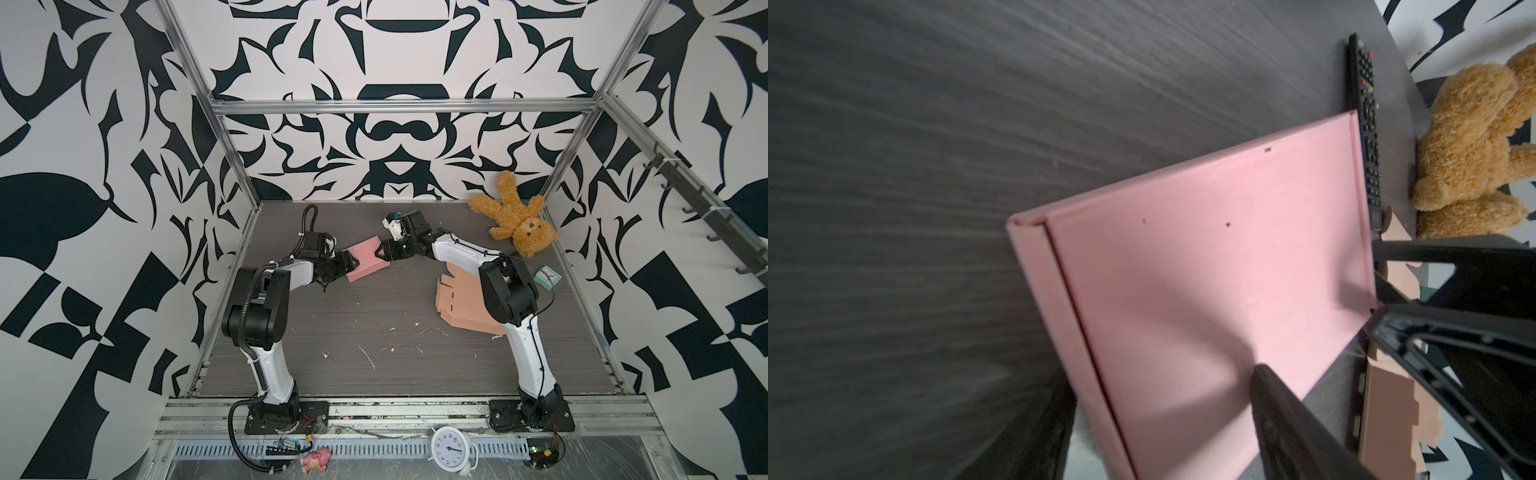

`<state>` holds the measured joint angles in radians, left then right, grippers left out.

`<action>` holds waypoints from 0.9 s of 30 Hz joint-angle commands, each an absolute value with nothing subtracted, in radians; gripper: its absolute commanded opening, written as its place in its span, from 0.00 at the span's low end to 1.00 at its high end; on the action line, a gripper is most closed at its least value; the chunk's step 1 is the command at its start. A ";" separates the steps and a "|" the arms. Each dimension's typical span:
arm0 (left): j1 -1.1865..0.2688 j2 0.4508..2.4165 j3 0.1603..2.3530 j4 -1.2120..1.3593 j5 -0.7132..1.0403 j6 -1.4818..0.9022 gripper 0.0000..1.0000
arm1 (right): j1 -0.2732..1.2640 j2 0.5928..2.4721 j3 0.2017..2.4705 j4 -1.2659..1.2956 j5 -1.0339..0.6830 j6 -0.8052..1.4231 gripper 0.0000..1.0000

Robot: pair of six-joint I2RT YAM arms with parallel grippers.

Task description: Fold the paper box

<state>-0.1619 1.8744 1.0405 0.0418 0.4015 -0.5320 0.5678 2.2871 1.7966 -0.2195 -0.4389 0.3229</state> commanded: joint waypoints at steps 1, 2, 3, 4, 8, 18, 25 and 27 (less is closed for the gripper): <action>-0.168 1.905 1.093 0.138 0.508 -0.548 0.69 | 0.600 2.294 1.866 -0.217 -0.567 0.325 0.53; -0.162 1.912 1.098 0.150 0.514 -0.555 0.69 | 0.600 2.301 1.874 -0.219 -0.569 0.325 0.53; -0.157 1.918 1.100 0.165 0.518 -0.562 0.69 | 0.600 2.307 1.882 -0.219 -0.570 0.324 0.53; -0.152 1.924 1.101 0.180 0.524 -0.569 0.69 | 0.600 2.314 1.892 -0.222 -0.572 0.324 0.53; -0.140 1.956 1.139 0.188 0.535 -0.574 0.69 | 0.599 2.344 1.934 -0.227 -0.574 0.329 0.54; -0.122 2.017 1.209 0.188 0.533 -0.574 0.69 | 0.592 2.389 1.996 -0.229 -0.592 0.339 0.54; -0.120 2.034 1.218 0.196 0.532 -0.573 0.69 | 0.583 2.396 2.003 -0.227 -0.594 0.343 0.55; -0.120 2.036 1.217 0.201 0.531 -0.574 0.69 | 0.582 2.397 2.002 -0.227 -0.594 0.343 0.55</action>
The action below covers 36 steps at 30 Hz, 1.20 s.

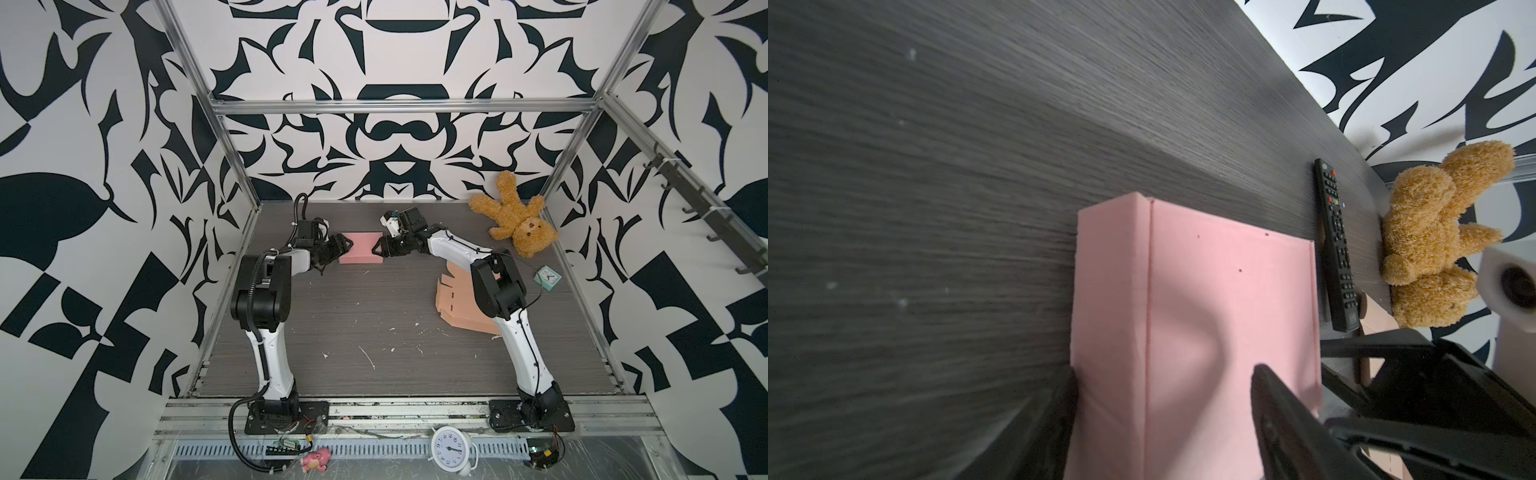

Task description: Fold the paper box

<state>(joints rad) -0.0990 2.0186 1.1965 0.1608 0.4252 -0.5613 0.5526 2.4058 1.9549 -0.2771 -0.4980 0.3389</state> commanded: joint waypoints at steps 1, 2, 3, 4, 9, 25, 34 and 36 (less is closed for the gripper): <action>-0.120 2.040 1.217 0.204 0.529 -0.574 0.69 | 0.582 2.398 2.001 -0.227 -0.594 0.344 0.55; -0.120 2.041 1.217 0.205 0.528 -0.574 0.69 | 0.581 2.397 1.999 -0.226 -0.594 0.344 0.56; -0.121 2.043 1.218 0.204 0.525 -0.575 0.69 | 0.580 2.398 1.999 -0.224 -0.594 0.344 0.56; -0.120 2.046 1.218 0.203 0.523 -0.573 0.69 | 0.581 2.396 1.997 -0.220 -0.594 0.345 0.56; -0.103 2.051 1.212 0.200 0.512 -0.580 0.74 | 0.575 2.389 1.976 -0.205 -0.587 0.356 0.64; -0.053 2.006 1.176 0.205 0.505 -0.608 0.94 | 0.555 2.301 1.865 -0.145 -0.515 0.364 0.99; -0.040 1.933 1.138 0.190 0.499 -0.612 0.99 | 0.552 2.207 1.790 -0.135 -0.473 0.342 0.99; -0.040 1.902 1.121 0.178 0.487 -0.614 0.99 | 0.552 2.181 1.768 -0.138 -0.466 0.333 0.99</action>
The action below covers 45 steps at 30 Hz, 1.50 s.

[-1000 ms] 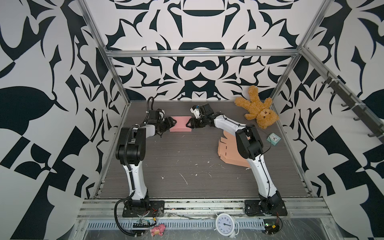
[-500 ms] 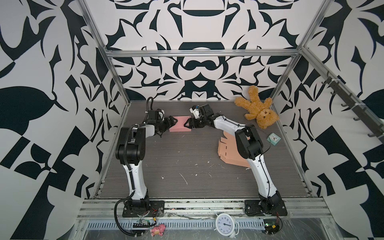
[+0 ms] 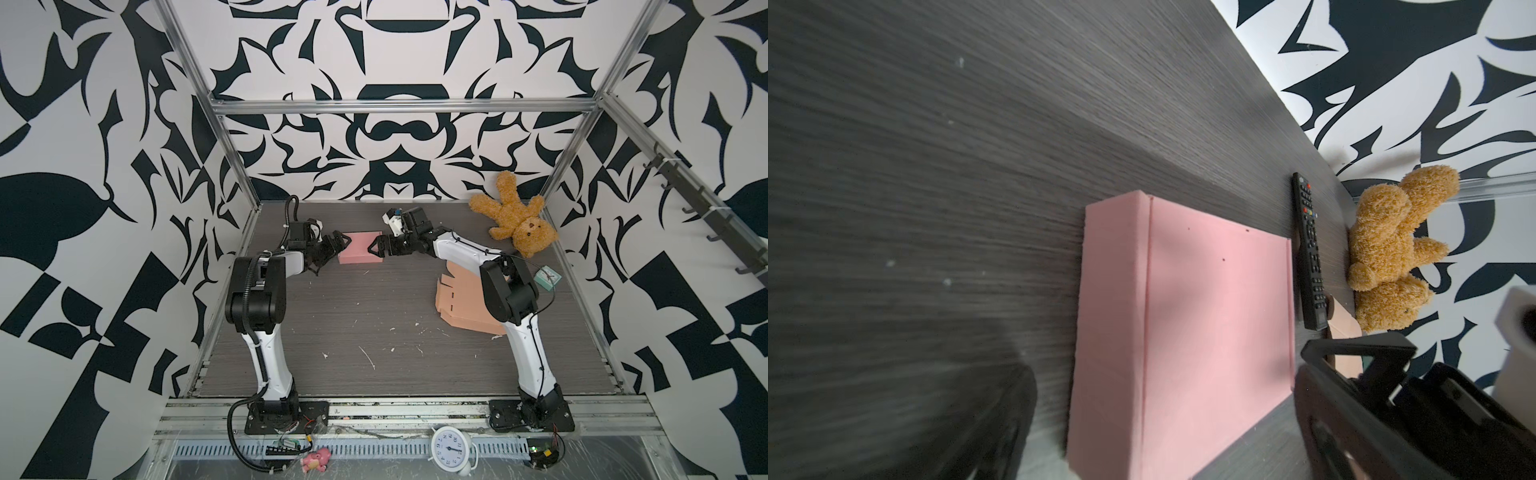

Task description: Fold the paper box

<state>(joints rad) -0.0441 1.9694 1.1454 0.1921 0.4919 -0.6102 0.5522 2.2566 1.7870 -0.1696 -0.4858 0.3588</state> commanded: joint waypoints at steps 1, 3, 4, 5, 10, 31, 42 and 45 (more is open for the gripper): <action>-0.040 1.889 1.115 0.170 0.486 -0.617 0.99 | 0.551 2.168 1.756 -0.138 -0.463 0.332 0.99; -0.040 1.857 1.101 0.159 0.486 -0.628 0.99 | 0.551 2.134 1.728 -0.141 -0.460 0.326 0.99; -0.041 1.842 1.092 0.154 0.482 -0.629 0.99 | 0.552 2.121 1.718 -0.146 -0.459 0.324 1.00; -0.041 1.821 1.082 0.148 0.482 -0.633 0.99 | 0.551 2.102 1.702 -0.157 -0.452 0.316 1.00; -0.056 1.721 1.007 0.149 0.487 -0.658 1.00 | 0.552 1.996 1.624 -0.261 -0.382 0.262 1.00; -0.424 1.352 0.760 0.061 0.402 -0.644 1.00 | 0.605 1.634 1.199 -0.554 0.007 0.193 1.00; -0.654 1.342 0.669 0.121 0.279 -0.679 1.00 | 0.626 1.643 1.165 -0.597 0.068 0.201 0.86; -0.709 1.337 0.660 0.133 0.277 -0.643 1.00 | 0.627 1.649 1.145 -0.578 0.059 0.202 0.82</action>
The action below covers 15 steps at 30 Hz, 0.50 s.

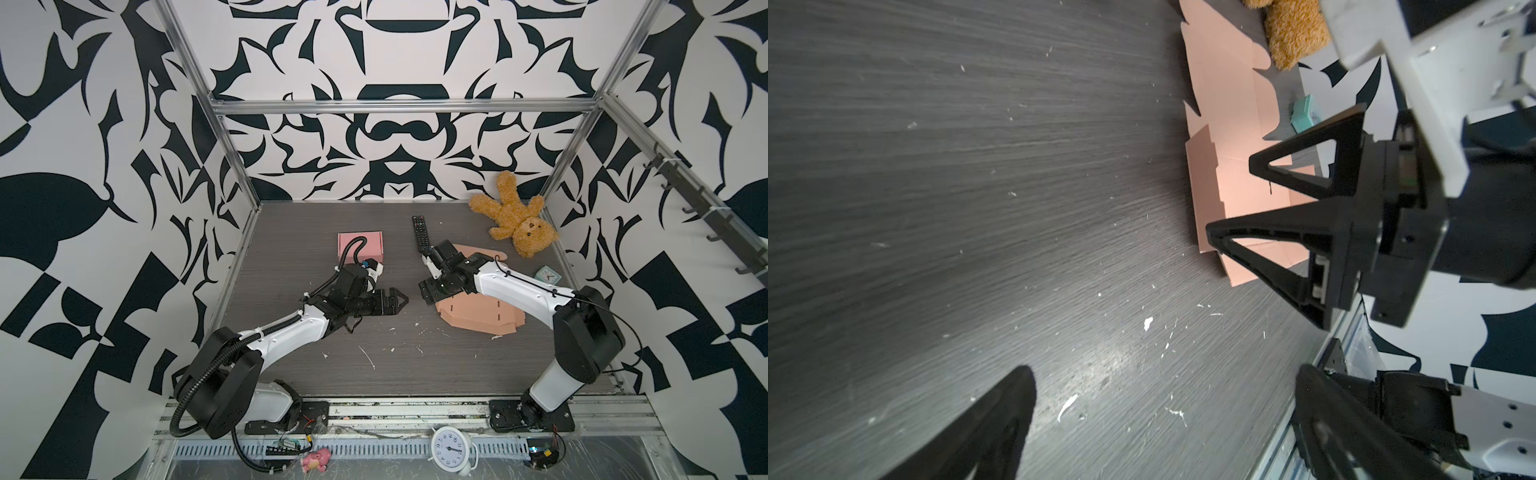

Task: Fold the paper box
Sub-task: 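Lift both grippers off the pink box and draw them back, then move the right gripper to the tan blank's edge while the left withdraws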

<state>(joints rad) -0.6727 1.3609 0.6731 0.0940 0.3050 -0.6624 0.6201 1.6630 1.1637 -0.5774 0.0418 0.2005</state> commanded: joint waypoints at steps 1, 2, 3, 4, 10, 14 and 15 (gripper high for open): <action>-0.729 1.335 0.658 0.133 0.273 -0.631 1.00 | 0.626 1.651 1.142 -0.573 0.054 0.201 0.81; -0.751 1.330 0.652 0.134 0.264 -0.618 1.00 | 0.626 1.654 1.140 -0.568 0.051 0.199 0.80; -0.771 1.324 0.644 0.133 0.257 -0.603 1.00 | 0.626 1.655 1.138 -0.559 0.051 0.199 0.80; -0.785 1.317 0.637 0.133 0.250 -0.595 1.00 | 0.626 1.657 1.137 -0.552 0.049 0.199 0.79; -0.844 1.234 0.588 0.158 0.208 -0.583 1.00 | 0.626 1.695 1.149 -0.526 0.036 0.202 0.73; -0.882 1.204 0.570 0.195 0.168 -0.568 1.00 | 0.626 1.726 1.157 -0.517 0.025 0.202 0.69; -0.888 1.203 0.566 0.202 0.160 -0.566 1.00 | 0.627 1.731 1.160 -0.517 0.025 0.201 0.67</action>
<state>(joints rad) -0.8700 1.2209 0.5785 0.1520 0.2058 -0.5903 0.6201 1.7302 1.1358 -0.5301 0.0326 0.2012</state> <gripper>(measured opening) 0.999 0.679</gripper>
